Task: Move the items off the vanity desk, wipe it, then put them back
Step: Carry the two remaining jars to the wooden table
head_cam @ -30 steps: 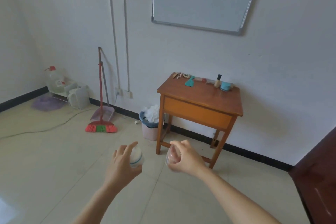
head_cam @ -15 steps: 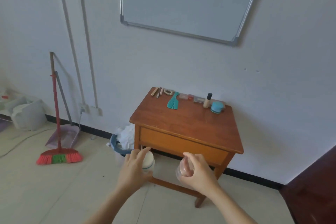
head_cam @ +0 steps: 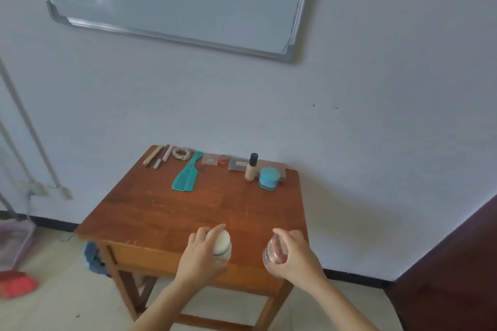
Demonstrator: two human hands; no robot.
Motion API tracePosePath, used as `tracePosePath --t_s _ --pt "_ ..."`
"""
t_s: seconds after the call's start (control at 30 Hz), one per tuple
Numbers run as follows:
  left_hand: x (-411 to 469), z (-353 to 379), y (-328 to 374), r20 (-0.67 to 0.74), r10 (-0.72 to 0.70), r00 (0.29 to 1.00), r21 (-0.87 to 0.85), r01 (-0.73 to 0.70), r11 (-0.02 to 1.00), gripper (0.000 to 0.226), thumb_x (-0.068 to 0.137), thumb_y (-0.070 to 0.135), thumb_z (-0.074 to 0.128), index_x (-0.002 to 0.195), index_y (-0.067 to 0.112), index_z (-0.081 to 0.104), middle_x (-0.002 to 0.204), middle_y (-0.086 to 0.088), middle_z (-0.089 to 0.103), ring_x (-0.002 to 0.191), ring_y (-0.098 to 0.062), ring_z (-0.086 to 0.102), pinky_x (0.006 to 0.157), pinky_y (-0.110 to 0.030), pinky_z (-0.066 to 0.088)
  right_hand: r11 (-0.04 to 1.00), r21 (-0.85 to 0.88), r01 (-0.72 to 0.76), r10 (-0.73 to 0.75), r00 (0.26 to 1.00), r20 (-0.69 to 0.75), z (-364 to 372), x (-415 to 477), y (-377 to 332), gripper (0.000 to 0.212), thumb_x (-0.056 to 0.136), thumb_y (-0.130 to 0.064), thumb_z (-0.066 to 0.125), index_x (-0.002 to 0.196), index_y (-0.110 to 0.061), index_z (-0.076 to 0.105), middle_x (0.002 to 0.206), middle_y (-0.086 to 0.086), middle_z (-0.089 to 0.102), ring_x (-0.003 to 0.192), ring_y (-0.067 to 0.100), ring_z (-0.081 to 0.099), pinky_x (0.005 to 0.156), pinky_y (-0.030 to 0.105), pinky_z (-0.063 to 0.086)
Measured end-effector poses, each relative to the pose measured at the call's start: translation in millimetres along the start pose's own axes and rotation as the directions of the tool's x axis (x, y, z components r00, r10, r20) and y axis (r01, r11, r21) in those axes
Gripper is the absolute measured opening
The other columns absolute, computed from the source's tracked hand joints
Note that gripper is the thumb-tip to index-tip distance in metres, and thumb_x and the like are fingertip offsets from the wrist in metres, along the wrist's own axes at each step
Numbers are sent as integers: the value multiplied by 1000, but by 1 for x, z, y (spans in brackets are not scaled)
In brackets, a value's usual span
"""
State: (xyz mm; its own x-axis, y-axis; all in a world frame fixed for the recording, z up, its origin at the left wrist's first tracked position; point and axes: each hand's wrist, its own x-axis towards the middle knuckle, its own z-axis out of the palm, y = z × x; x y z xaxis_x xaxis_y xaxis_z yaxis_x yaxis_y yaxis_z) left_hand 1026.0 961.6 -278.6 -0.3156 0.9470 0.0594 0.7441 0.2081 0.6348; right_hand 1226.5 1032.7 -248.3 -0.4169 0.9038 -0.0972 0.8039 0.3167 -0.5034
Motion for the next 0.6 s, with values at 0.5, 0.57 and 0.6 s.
tracePosePath --t_s 0.5,0.57,0.6 --pt "149 66 -7 86 -101 991 47 98 994 59 84 42 54 137 34 30 126 9 40 113 -13 37 91 -25 42 996 -49 -68 72 993 88 -3 151 61 71 74 -42 66 136 -33 32 132 -8 34 116 11 44 90 24 43" --pt "174 69 -10 117 -94 989 43 90 995 60 84 43 54 138 34 29 128 8 39 114 -13 37 92 -25 42 992 -77 -101 108 991 85 -6 170 63 70 74 -42 65 135 -33 32 131 -7 35 116 11 44 90 24 44" --pt "187 70 -12 129 -88 988 50 82 995 60 84 42 54 138 34 28 128 7 39 115 -14 37 92 -25 42 989 -94 -114 122 989 85 -8 180 64 70 75 -42 65 135 -33 32 131 -7 35 117 12 43 90 23 43"
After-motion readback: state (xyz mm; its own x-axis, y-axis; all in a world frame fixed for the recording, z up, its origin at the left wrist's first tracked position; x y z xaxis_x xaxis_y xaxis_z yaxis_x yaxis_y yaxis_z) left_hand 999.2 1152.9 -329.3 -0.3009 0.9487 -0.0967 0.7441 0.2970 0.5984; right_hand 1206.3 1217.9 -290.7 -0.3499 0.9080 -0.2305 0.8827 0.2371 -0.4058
